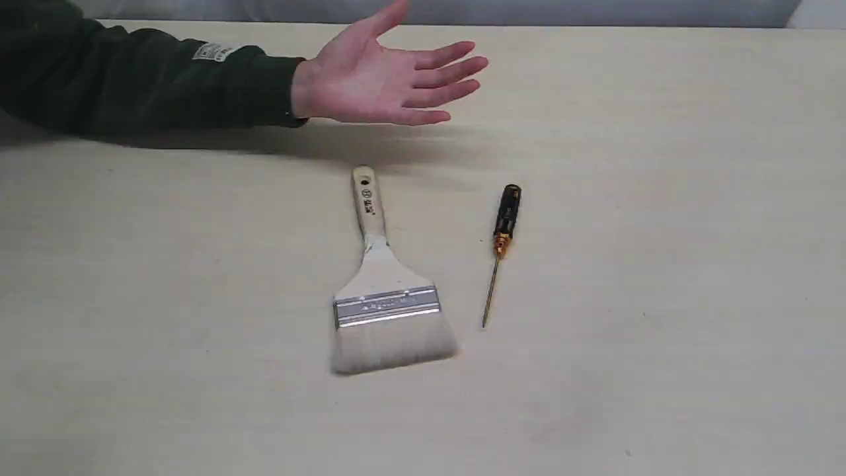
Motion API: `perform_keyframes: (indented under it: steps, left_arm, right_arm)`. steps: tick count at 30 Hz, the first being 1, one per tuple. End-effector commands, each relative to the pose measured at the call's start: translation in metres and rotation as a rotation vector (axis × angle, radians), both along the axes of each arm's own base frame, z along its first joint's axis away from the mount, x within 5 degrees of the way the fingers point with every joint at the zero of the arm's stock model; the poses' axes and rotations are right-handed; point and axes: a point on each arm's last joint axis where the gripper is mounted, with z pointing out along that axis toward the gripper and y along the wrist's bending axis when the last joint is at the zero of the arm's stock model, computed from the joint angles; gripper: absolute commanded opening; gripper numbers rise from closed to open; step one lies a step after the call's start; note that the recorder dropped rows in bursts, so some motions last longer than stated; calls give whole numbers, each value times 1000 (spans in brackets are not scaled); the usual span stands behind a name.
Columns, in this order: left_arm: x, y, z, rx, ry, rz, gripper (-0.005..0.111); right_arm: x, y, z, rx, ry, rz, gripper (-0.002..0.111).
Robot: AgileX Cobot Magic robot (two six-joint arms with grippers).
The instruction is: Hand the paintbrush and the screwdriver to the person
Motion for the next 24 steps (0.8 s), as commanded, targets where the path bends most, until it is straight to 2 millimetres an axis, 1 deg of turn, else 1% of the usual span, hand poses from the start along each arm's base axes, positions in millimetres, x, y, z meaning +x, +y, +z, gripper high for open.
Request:
perform_keyframes:
  steps: [1,5,6,7,11,15,18,24]
  left_arm:
    - [0,0,0,-4,-11,-7,0]
    - [0,0,0,-4,-11,-7,0]
    - [0,-1,0,-6,-11,-7,0]
    - [0,0,0,-6,-9,-7,0]
    - [0,-1,0,-6,-10,-7,0]
    - [0,-1,0,-6,-10,-7,0]
    - [0,-1,0,-6,-10,-7,0]
    - [0,-1,0,-6,-10,-7,0]
  right_arm:
    - [9,0,21,13,69,9,4]
    - [29,0,51,-9,187,23,4]
    - [37,0,59,-20,232,29,4]
    - [41,0,63,-26,255,33,4]
    - [70,1,81,-48,397,80,4]
    - [99,9,92,-104,479,208,4]
    - [118,15,96,-112,518,305,4]
    - [160,19,92,-98,621,394,4]
